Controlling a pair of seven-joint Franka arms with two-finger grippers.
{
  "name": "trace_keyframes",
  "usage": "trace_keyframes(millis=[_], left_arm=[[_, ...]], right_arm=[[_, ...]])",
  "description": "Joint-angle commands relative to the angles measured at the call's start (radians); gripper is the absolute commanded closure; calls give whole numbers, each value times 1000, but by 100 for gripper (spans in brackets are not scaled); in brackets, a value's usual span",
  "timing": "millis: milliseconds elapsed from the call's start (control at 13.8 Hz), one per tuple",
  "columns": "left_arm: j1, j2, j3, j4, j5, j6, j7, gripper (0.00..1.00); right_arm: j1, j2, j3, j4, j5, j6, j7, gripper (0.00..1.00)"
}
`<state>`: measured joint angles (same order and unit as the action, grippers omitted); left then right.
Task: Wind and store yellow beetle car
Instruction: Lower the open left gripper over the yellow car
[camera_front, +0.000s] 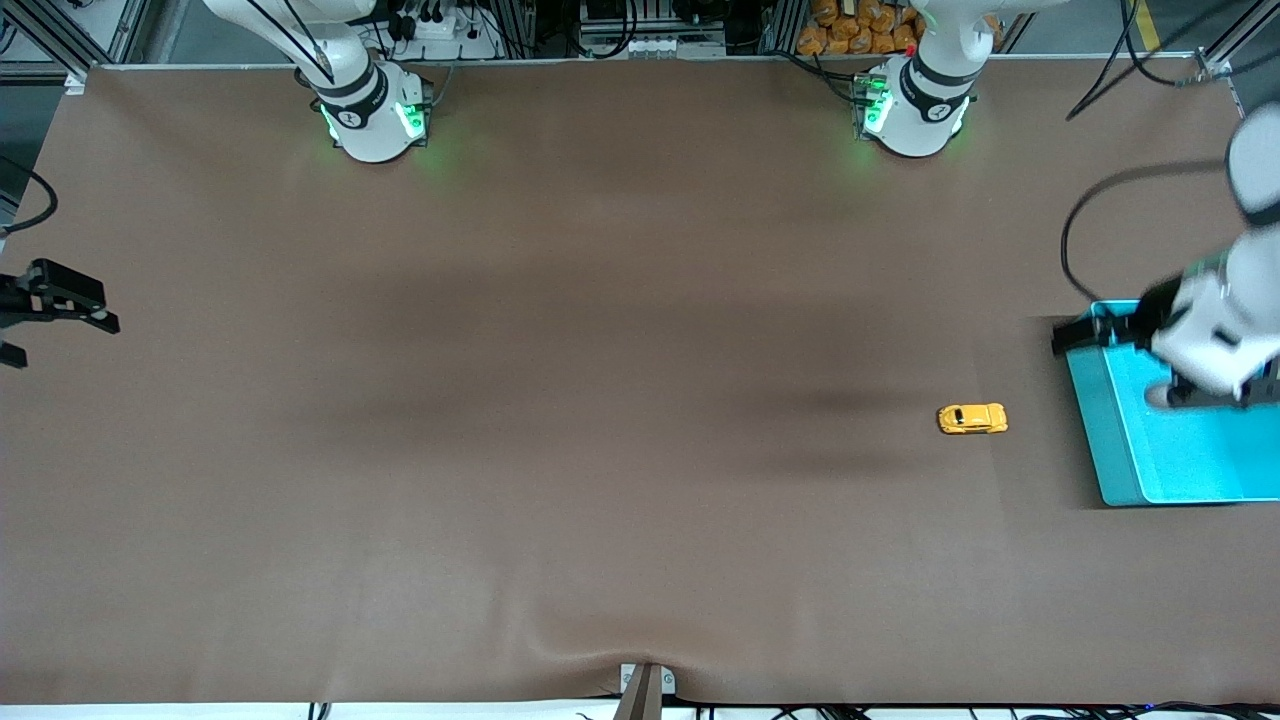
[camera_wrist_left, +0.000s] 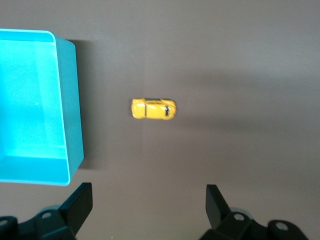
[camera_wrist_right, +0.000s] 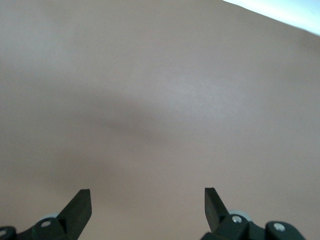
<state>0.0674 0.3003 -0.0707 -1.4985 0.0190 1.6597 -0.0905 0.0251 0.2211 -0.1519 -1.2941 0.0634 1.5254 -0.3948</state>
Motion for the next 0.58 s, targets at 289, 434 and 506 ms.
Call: trace_keyframes(millis=[289,434,506], left_arm=[[78,158,-7,21,15,101,-14,0],[69,161,-7,3,18,117,-64,0],[57,160,-11,-17,18,118,-127,0]], right_arm=[[-16,-72,-15,16,9,-40,145,0],[-17,-72,-21,16,6,-50,195,0],[-14,-72,-21,16,4,-47,212,0]])
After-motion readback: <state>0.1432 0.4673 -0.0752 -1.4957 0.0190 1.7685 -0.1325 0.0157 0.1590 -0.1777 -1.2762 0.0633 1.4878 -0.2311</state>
